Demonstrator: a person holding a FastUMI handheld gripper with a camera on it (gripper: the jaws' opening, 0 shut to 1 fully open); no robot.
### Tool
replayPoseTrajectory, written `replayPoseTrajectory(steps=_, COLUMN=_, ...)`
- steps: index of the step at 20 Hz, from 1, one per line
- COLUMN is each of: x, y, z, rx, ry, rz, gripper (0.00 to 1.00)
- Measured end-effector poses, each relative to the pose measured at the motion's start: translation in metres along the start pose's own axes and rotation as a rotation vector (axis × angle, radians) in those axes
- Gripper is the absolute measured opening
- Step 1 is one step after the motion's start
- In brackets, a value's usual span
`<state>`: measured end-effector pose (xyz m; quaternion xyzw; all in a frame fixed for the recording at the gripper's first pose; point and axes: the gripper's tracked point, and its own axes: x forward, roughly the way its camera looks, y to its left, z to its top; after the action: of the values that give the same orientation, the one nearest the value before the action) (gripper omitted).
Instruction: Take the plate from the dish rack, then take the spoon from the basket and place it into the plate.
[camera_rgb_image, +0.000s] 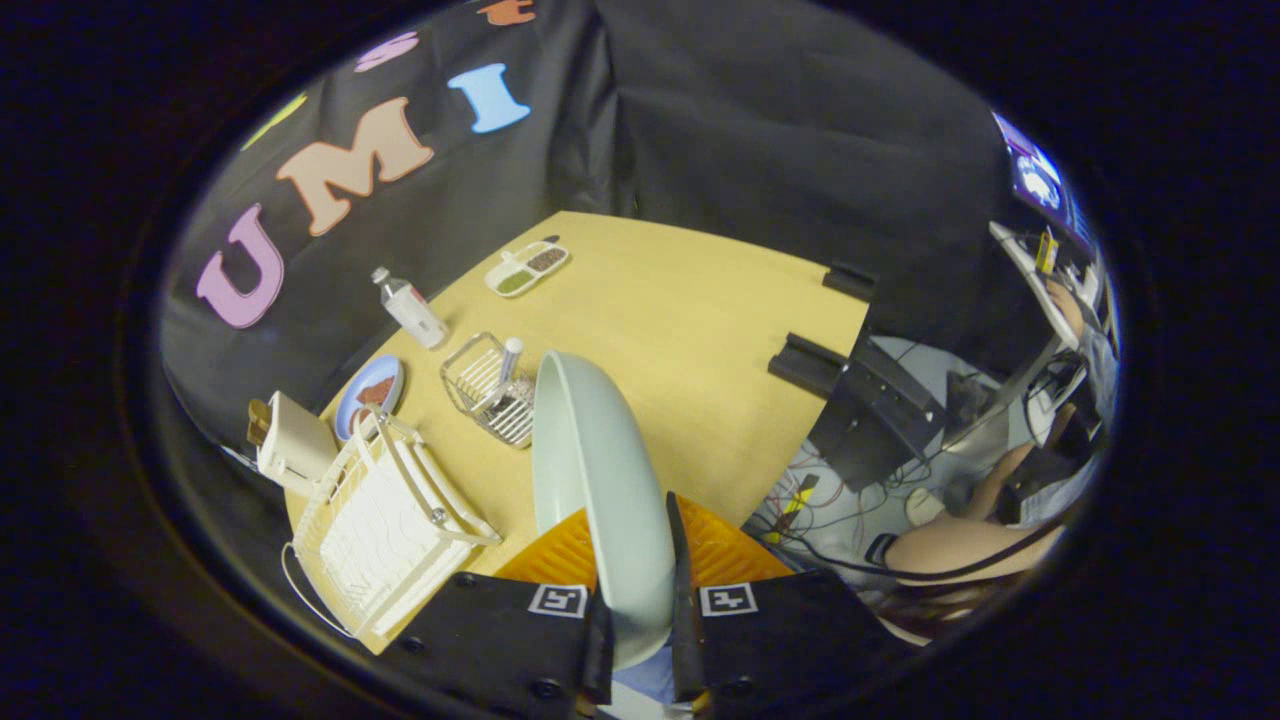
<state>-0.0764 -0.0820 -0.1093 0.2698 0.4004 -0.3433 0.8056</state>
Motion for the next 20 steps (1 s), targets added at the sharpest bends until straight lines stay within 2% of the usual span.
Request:
replayPoseTrajectory(steps=5, x=0.030, y=-0.010, z=-0.004, rx=0.043, ry=0.060, rz=-0.009, gripper=0.27)
replayPoseTrajectory(steps=15, x=0.076, y=0.019, z=-0.005, rx=0.212, ry=0.141, rz=0.127, gripper=0.28)
replayPoseTrajectory(steps=20, x=0.090, y=0.005, z=-0.017, rx=0.235, ry=0.182, rz=0.080, gripper=0.41)
